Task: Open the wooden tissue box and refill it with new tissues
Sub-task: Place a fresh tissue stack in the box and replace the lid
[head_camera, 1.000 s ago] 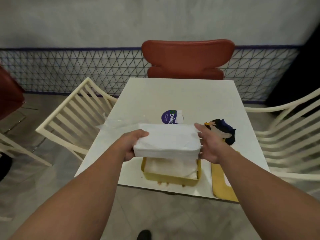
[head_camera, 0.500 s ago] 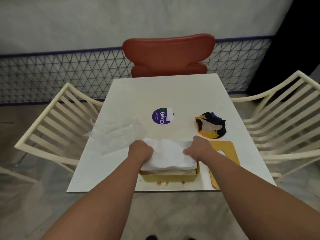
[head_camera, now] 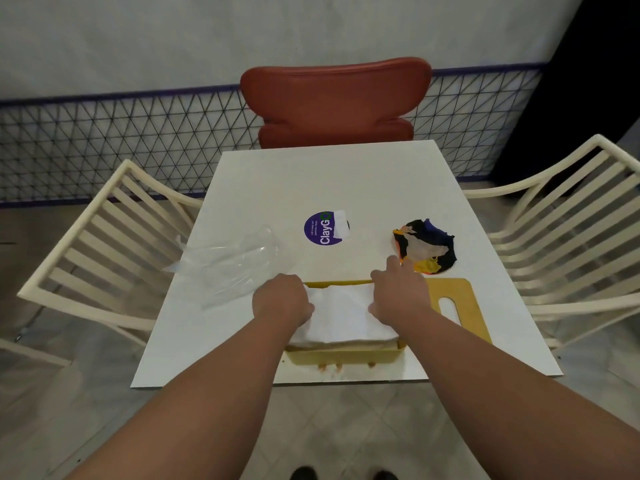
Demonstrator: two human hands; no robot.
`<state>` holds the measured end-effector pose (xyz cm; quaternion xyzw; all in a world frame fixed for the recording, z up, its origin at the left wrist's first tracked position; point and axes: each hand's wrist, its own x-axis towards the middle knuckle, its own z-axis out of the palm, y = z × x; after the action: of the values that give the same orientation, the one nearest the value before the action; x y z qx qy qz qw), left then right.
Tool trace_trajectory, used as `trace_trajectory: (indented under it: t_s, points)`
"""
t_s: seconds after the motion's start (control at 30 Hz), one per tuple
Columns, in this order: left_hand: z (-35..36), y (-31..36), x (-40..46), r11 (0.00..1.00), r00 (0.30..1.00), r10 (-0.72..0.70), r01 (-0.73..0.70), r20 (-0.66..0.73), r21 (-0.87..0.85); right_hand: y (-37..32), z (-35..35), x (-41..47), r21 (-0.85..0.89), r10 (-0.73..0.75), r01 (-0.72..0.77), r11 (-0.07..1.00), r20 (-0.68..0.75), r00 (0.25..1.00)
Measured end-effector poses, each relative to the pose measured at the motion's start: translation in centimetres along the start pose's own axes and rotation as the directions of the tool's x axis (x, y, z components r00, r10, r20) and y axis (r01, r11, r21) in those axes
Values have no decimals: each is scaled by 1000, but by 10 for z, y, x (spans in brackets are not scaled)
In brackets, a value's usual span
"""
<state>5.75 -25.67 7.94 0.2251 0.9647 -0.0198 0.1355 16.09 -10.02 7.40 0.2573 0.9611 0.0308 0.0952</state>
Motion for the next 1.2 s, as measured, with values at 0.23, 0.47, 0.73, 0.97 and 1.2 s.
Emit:
trace_trajectory:
  t_s: [0.23,0.47,0.73,0.97,1.2]
  points:
    - [1,-18,4,930,933,359,-356,17,-90,5,-11,-3,430,-316,292,854,-16,949]
    - [11,-16,-3,911,904,411,-409,120,-40,15,5,-10,359,-389,308,881,179,904]
    - [11,-11,-4,918,908,394,-396,140,-13,19,7,-7,373,-410,329,868,163,897]
    - [10,-1,-8,901,891,434,-431,135,-47,20,9,-5,369,-441,377,849,104,891]
    - [13,0,-11,871,858,491,-485,154,-73,17,11,-6,335,-434,375,864,120,893]
